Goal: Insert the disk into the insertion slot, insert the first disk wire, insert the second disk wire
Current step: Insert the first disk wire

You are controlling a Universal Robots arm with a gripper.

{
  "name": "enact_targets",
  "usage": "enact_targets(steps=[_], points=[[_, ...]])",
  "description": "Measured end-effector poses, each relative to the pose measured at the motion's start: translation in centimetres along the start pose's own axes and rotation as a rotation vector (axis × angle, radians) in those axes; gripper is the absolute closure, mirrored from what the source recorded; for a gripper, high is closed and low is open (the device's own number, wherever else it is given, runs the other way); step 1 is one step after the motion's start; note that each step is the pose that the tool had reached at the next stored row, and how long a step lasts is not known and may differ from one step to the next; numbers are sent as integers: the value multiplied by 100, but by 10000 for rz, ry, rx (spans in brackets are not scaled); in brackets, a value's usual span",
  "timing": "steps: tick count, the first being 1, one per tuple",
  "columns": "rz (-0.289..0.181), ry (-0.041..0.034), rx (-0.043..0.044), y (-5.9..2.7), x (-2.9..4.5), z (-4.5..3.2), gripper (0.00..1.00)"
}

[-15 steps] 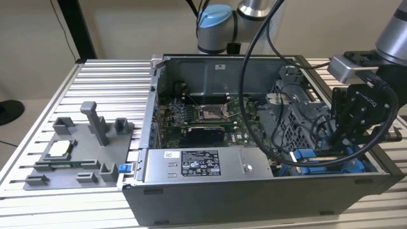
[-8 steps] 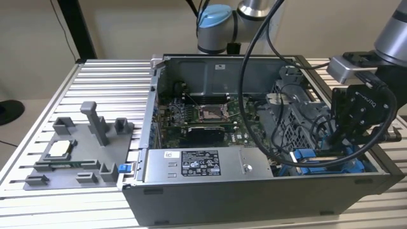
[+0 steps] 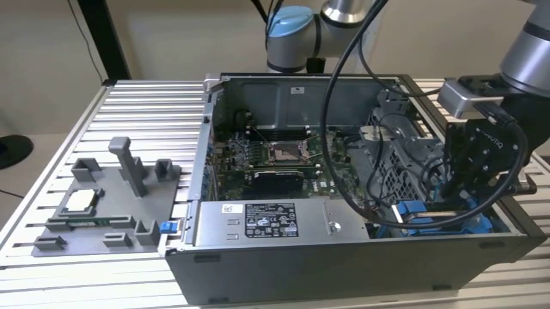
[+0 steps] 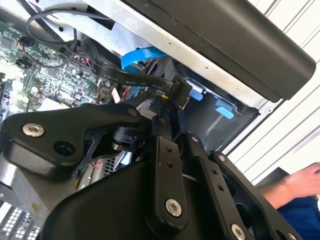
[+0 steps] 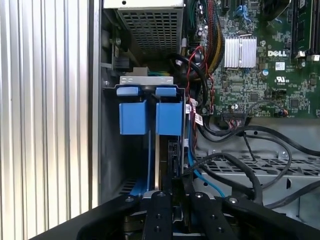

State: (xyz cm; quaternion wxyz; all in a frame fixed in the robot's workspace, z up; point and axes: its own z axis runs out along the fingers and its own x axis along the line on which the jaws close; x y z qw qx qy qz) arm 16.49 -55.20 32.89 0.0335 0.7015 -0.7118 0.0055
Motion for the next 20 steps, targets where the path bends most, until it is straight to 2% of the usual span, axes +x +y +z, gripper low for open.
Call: enact_targets(steps=[6, 7, 10, 20], points=[[0, -9, 0, 0, -1, 8, 100], [0, -18, 0, 0, -2, 12, 0], [0, -10, -30, 1, 1, -3, 0], [-9, 0, -195, 11, 15, -258, 0]])
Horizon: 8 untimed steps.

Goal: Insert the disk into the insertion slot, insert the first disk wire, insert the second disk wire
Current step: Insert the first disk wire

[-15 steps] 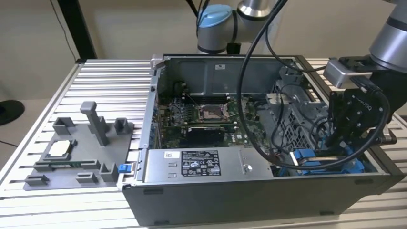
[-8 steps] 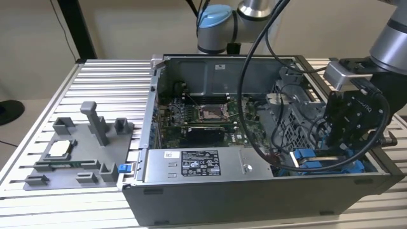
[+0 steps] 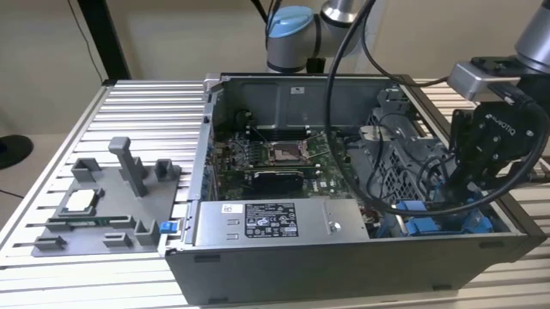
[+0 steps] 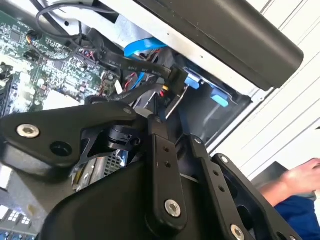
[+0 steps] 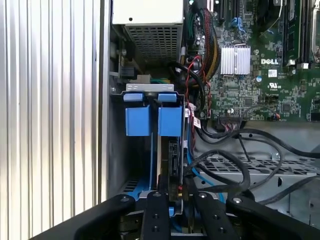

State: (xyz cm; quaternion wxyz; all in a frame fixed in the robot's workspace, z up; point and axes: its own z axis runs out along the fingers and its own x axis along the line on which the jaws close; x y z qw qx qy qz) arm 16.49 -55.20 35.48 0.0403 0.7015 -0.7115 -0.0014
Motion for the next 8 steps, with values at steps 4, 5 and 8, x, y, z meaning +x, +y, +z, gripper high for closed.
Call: enact_targets(steps=[4, 5, 8], points=[[-3, 1, -61, 6, 6, -96, 0], [-4, 3, -70, 6, 6, -106, 0], [-4, 1, -73, 6, 6, -107, 0]])
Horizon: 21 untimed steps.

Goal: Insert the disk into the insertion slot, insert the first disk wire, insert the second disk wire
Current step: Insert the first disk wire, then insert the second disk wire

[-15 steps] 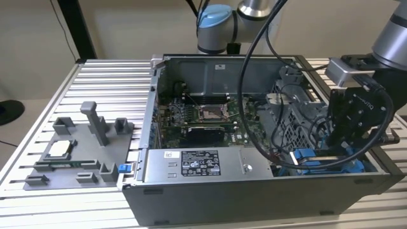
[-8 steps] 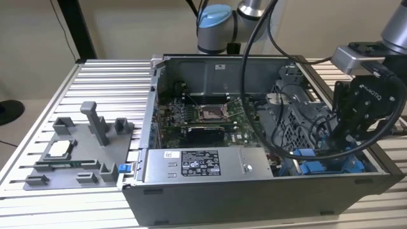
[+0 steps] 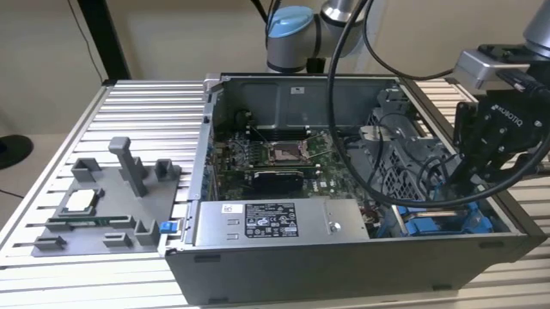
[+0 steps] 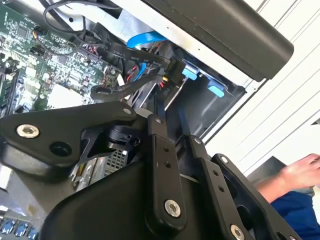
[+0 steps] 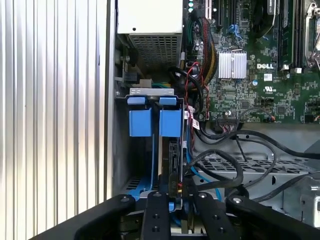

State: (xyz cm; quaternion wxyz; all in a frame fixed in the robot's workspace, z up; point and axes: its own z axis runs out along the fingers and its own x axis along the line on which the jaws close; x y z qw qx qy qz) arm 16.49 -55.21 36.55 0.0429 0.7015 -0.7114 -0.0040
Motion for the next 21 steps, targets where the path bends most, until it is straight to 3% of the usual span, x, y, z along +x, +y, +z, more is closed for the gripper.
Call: enact_targets(steps=[1, 5, 6, 10, 13, 21], points=[[0, 3, 0, 0, 0, 0, 100], [1, 20, 0, 0, 0, -2, 100], [1, 21, 1, 0, 0, -2, 0], [0, 22, -12, -1, -1, -2, 0], [-3, 24, -79, -16, 2, -3, 0], [-28, 30, -534, -144, 10, -15, 0]])
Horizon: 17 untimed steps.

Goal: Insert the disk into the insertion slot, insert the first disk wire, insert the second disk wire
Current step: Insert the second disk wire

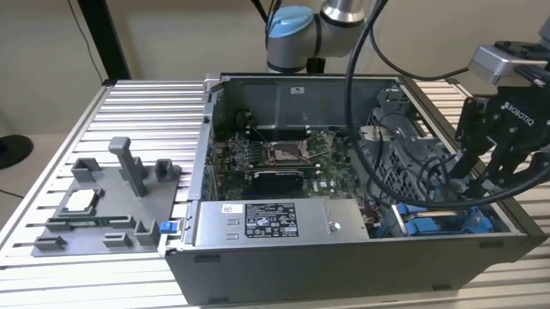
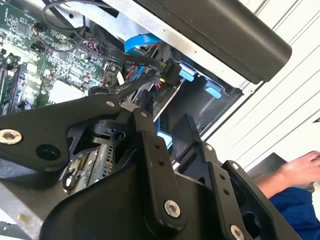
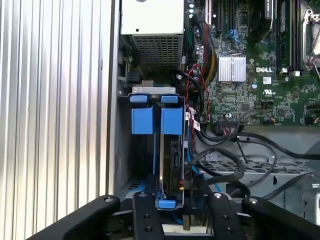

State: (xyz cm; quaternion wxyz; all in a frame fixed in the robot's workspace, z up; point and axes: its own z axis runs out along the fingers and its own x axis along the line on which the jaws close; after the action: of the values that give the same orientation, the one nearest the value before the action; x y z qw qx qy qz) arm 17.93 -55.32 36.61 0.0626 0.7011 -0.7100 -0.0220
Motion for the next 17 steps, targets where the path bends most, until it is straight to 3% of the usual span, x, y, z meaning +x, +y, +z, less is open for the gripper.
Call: enact_targets(steps=[4, 6, 7, 8, 14, 16, 17], points=[[-14, -24, -176, -78, 0, -10, 0], [-36, -185, -210, -103, 2, -12, 0], [-52, -302, -224, -112, 3, -15, 0], [-75, -466, -232, -118, 5, -17, 0], [-217, -1547, -252, -143, 28, -19, 0], [-253, -1819, -259, -150, 46, -20, 0], [-265, -1920, -266, -152, 58, -22, 0]])
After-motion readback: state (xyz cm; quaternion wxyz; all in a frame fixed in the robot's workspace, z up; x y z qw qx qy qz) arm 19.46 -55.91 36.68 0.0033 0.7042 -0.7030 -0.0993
